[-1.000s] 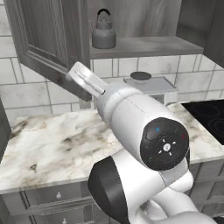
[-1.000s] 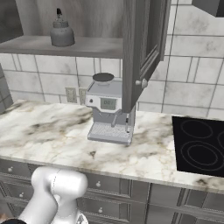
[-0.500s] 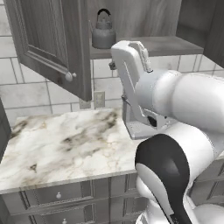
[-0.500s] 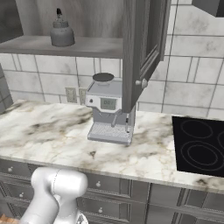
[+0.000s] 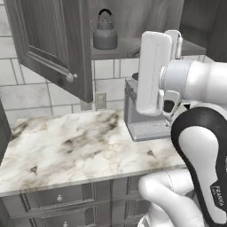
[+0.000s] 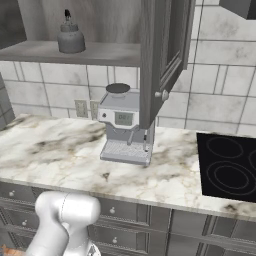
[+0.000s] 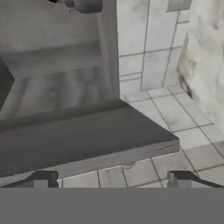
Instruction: Open the cabinet, pick the kettle from the cabinet, and place it in the sink.
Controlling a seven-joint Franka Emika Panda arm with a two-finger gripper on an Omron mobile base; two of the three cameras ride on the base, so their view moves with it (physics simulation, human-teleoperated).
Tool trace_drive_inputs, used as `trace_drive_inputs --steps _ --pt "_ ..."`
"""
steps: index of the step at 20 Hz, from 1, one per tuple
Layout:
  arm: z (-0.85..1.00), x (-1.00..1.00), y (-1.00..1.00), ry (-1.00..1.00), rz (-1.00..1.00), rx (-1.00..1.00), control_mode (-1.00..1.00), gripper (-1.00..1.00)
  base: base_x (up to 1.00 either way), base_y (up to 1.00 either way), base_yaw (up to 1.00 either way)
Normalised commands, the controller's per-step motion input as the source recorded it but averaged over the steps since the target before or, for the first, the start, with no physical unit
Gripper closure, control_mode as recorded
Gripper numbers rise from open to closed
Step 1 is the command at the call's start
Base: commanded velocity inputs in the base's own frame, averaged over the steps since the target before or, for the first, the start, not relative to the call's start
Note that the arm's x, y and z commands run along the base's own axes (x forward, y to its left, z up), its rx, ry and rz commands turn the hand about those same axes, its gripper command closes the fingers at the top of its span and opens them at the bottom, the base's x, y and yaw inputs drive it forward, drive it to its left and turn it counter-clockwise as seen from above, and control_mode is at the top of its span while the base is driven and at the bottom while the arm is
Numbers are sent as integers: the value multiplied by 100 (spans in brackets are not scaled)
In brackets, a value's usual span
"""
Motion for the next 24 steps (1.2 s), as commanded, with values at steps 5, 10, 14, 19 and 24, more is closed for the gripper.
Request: trace_drive_inputs --steps 5,10,14,19,24 --pt "5 38 -8 24 28 33 -100 -100 0 0 0" --pt "4 34 3 20 35 12 -100 -100 0 0 0" --pt "4 28 11 8 41 0 -100 -100 0 0 0" --pt "3 22 21 0 45 0 -100 -100 0 0 0" --pt "4 23 27 -4 40 -1 -100 -100 0 0 0"
